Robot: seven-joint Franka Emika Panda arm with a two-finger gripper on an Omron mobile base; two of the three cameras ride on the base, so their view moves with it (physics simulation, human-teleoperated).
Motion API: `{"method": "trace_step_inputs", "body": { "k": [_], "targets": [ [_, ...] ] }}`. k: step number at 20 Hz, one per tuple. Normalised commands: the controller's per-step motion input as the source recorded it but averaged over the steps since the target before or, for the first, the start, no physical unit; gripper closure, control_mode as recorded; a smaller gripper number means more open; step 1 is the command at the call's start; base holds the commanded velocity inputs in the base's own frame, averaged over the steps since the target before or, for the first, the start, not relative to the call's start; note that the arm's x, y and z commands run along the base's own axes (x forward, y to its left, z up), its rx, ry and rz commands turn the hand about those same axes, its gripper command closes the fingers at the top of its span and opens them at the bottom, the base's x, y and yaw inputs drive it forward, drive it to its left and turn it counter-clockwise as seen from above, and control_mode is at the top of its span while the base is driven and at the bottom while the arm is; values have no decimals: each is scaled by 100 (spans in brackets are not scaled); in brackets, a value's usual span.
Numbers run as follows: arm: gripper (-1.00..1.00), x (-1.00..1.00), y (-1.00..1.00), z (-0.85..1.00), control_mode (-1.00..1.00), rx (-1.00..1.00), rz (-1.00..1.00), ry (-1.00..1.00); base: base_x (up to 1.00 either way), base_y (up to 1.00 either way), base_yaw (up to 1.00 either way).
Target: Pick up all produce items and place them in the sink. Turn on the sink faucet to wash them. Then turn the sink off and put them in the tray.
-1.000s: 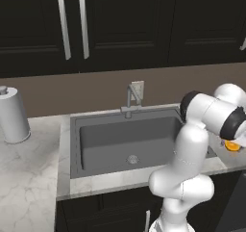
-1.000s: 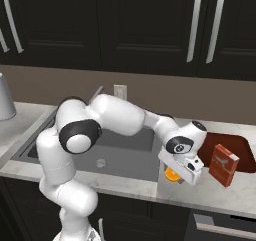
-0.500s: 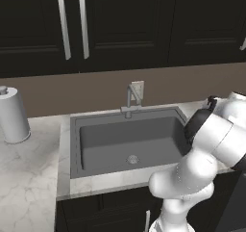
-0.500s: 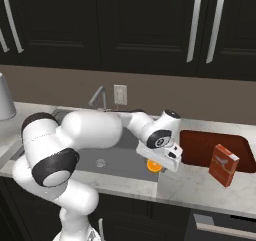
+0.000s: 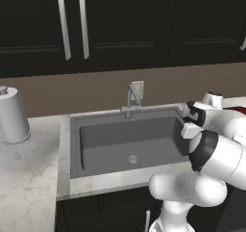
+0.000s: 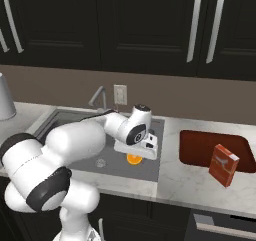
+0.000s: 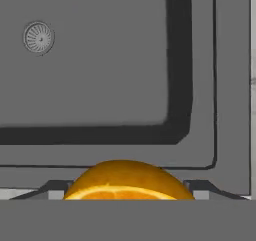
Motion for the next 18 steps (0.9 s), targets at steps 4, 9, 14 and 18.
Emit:
{"method": "trace_step_inputs", "body": {
  "k": [4, 9, 14, 18],
  "targets": [
    [100, 67, 40, 0, -100, 0, 16, 0, 0, 0, 0],
    [100, 53, 18, 0, -100, 1, 2, 1, 0, 0, 0],
    [100, 23, 0, -1, -100, 1, 0, 1, 0, 0, 0],
    [100, 25, 0, -2, -100, 4, 0, -1, 0, 0, 0]
  ]
}}
